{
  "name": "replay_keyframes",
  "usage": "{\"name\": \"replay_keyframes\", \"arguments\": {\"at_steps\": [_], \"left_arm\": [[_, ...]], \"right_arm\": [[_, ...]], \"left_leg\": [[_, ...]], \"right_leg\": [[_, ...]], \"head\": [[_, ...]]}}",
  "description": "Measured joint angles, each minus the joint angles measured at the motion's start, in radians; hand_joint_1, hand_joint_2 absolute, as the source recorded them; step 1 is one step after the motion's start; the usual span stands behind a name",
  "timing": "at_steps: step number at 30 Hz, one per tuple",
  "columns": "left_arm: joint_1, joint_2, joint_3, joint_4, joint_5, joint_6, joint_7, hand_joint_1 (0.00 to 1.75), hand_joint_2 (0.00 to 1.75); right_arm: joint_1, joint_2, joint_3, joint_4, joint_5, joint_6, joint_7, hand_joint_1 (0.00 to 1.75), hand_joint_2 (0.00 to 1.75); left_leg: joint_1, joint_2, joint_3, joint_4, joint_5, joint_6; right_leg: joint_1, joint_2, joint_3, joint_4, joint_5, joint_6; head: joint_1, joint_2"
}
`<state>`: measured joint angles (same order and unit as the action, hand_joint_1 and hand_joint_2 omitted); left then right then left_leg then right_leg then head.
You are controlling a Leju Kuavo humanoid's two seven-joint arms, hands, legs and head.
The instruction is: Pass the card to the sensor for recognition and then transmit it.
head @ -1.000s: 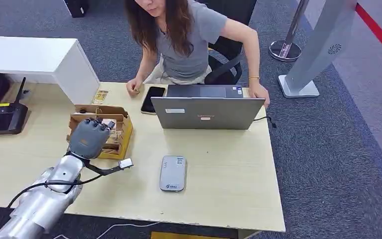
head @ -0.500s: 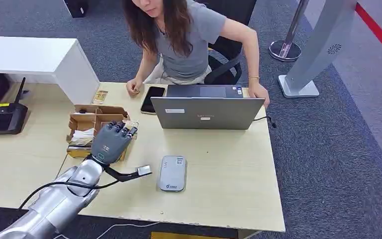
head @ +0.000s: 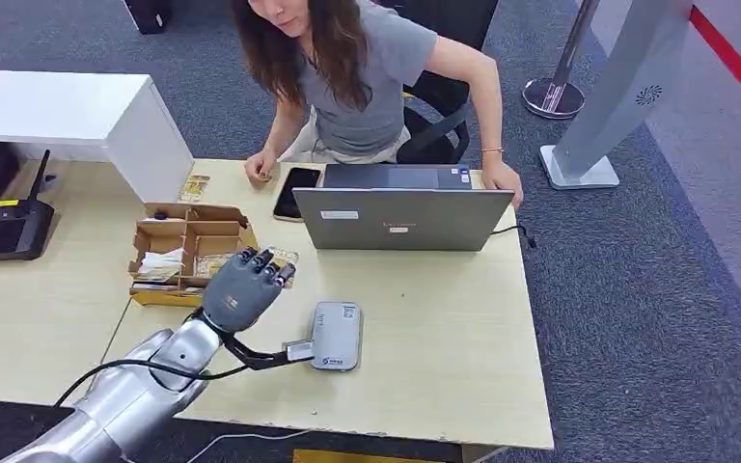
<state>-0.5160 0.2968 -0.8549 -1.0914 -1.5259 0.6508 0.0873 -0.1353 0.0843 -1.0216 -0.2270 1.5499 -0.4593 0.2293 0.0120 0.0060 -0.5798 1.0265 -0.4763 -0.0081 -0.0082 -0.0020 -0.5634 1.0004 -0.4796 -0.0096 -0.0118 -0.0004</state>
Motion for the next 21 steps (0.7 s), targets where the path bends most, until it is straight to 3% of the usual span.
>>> {"name": "replay_keyframes", "arguments": {"at_steps": [3,12,21], "left_arm": [[0.006,-0.016,0.002,-0.002,0.0,0.0,-0.026,1.75,1.75],[0.008,-0.035,0.004,-0.002,0.0,0.0,-0.028,1.75,1.75],[0.028,-0.065,0.012,-0.001,0.009,0.0,-0.091,1.75,1.75]], "right_arm": [[0.0,0.0,0.001,0.0,-0.002,0.0,0.0,0.0,1.75],[0.0,0.0,0.001,0.0,-0.002,0.0,0.001,0.0,1.75],[0.0,0.0,0.01,0.0,-0.015,0.0,0.001,0.0,1.75]], "left_leg": [[0.0,0.0,0.0,0.0,0.0,0.0],[0.0,0.0,0.0,0.0,0.0,0.0],[0.0,0.0,0.0,0.0,0.0,0.0]], "right_leg": [[0.0,0.0,0.0,0.0,0.0,0.0],[0.0,0.0,0.0,0.0,0.0,0.0],[-0.001,0.0,0.0,0.0,0.0,0.0]], "head": [[0.0,0.0],[0.0,0.0],[0.0,0.0]]}}
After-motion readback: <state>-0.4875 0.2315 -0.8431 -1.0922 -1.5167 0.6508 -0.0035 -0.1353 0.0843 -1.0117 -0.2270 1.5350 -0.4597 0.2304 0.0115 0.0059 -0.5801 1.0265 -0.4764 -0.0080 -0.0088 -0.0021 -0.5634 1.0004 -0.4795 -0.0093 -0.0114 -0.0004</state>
